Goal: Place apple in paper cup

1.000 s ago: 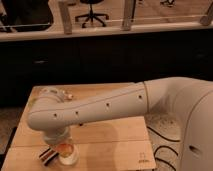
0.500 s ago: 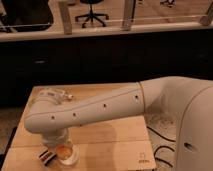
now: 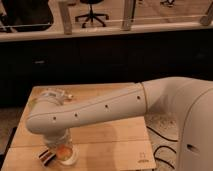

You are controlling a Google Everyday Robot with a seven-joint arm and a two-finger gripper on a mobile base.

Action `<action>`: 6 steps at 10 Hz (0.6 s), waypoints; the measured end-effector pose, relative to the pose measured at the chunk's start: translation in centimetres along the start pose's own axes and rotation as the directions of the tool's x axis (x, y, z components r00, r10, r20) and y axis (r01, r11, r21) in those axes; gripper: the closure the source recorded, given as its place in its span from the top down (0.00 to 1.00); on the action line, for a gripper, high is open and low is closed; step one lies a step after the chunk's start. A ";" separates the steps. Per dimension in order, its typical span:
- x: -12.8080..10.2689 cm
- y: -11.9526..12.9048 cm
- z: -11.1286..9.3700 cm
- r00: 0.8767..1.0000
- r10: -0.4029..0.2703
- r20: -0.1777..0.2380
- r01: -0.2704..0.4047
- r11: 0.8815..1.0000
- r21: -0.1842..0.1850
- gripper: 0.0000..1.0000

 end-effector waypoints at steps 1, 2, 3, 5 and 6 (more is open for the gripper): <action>0.0 0.0 0.0 1.000 0.000 0.000 0.000 1.000 0.001 0.80; 0.1 0.2 -0.1 1.000 0.001 -0.001 -0.001 1.000 0.001 0.80; 0.1 0.2 -0.2 1.000 -0.001 -0.002 0.001 1.000 0.001 0.80; 0.2 0.2 -0.2 1.000 -0.005 -0.003 0.005 1.000 0.002 0.80; 0.3 0.3 -0.3 1.000 -0.004 -0.004 0.004 1.000 0.000 0.80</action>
